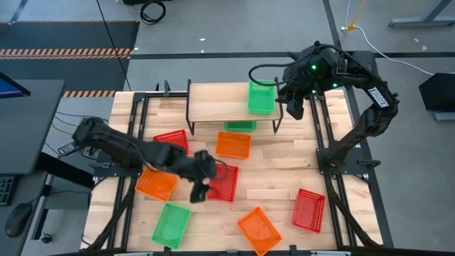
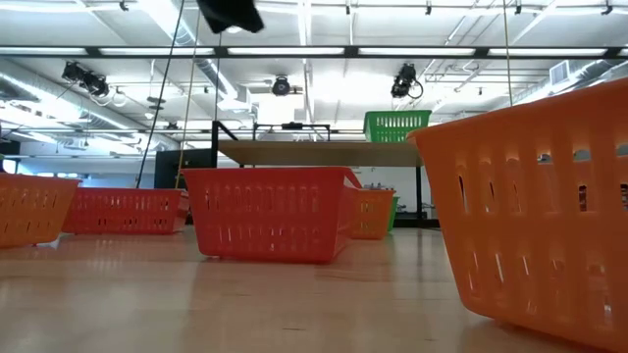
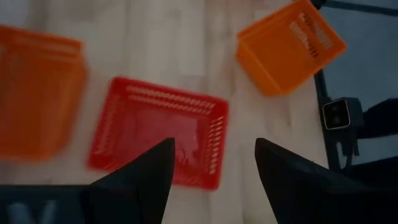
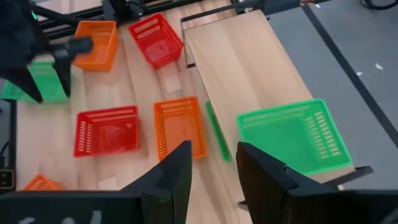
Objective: Stack baskets on shelf by color
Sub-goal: Put the middle red bin on the shelf
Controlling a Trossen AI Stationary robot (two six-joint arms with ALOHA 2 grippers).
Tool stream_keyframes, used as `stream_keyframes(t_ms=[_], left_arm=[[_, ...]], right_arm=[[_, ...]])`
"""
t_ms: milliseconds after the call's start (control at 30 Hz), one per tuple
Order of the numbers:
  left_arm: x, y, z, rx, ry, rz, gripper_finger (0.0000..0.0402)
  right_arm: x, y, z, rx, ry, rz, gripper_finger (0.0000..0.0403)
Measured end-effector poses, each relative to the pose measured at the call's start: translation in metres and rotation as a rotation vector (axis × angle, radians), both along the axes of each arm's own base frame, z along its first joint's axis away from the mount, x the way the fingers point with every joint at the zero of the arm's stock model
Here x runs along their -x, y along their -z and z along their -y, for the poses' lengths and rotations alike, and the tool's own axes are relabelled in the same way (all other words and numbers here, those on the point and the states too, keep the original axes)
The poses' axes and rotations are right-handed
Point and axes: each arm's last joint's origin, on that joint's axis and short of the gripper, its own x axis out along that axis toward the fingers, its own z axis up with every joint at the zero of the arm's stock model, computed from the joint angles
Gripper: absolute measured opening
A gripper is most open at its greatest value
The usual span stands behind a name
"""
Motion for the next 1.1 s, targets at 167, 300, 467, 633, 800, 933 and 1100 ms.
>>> stream_keyframes(t_ms=[167,300,467,633,800,933,1100], left_arm=[[-0.02,0.035,0.028,0.03,0.028,-0.044,0.0231],[-0.026,0.058,0.043,0.016,0.045,-0.094,0.0231],[-0.031,0.085,0.052,-0.03,0.07,-0.166,0.0231],[-0.039,0.107,0.051,-0.084,0.045,-0.211,0.0231],[-0.044,0.115,0.046,-0.139,0.02,-0.199,0.0231],[-0.047,0.122,0.045,-0.173,0.059,-0.206,0.0231],[-0.046,0.133,0.046,-0.21,0.109,-0.246,0.0195]], right_arm=[[-0.002,0.0,-0.009,-0.016,-0.024,0.003,0.0132],[-0.002,0.0,-0.016,-0.02,-0.039,0.007,0.0132],[-0.004,0.0,-0.024,-0.021,-0.046,0.008,0.0132],[-0.004,0.0,-0.03,-0.026,-0.062,0.009,0.0132],[-0.004,-0.001,-0.031,-0.019,-0.048,0.009,0.0132],[-0.004,0.0,-0.031,-0.017,-0.046,0.008,0.0132],[-0.004,0.0,-0.03,-0.018,-0.042,0.008,0.0132]])
